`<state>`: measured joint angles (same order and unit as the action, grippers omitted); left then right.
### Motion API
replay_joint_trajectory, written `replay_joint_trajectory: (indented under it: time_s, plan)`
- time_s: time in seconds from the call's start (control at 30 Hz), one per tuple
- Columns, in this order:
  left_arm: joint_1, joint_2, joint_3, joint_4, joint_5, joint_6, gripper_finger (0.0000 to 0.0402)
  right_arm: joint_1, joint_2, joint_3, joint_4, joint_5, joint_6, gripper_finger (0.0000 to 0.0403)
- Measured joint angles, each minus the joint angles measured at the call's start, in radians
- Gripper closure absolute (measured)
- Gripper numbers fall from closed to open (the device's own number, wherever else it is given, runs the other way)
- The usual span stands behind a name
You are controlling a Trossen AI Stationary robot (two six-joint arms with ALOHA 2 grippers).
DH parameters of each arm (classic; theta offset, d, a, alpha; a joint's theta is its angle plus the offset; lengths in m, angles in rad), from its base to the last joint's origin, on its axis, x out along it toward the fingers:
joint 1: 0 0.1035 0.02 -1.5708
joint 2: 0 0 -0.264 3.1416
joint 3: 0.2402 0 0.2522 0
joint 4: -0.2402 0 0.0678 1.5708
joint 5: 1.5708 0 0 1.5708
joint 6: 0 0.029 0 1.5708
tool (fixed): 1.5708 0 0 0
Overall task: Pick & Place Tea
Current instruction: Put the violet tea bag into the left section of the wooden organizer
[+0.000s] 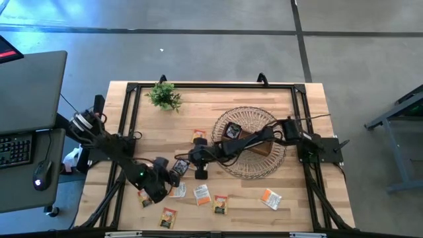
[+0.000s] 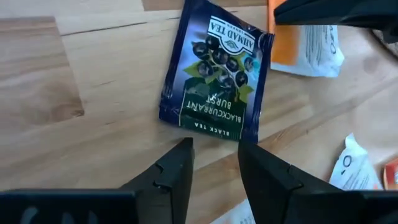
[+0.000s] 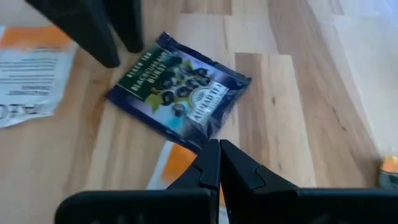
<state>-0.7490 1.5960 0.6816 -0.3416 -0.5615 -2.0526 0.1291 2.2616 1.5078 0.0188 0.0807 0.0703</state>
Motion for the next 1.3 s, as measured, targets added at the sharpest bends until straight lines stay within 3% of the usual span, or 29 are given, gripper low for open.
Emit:
replay_joint_trajectory:
  time_s: [0.27,0.47,0.77,1.13,1.3]
  plan:
    - [0.003,0.011,-0.002,-0.003,-0.078,-0.018,0.0271,0.000,0.019,0.000,0.001,0.027,0.018,0.0402]
    - [0.024,0.010,-0.003,-0.028,-0.082,-0.012,0.0271,-0.006,0.045,0.002,0.038,-0.027,0.039,0.0402]
    - [0.125,0.009,-0.005,-0.036,-0.081,0.146,0.0271,-0.005,0.047,0.001,0.050,-0.082,0.044,0.0402]
    - [0.134,0.010,-0.005,-0.033,-0.082,0.279,0.0271,0.004,0.047,0.002,0.008,-0.155,0.113,0.0402]
    - [0.134,0.011,-0.005,-0.058,-0.080,0.322,0.0301,0.009,0.047,0.001,0.002,-0.188,0.140,0.0402]
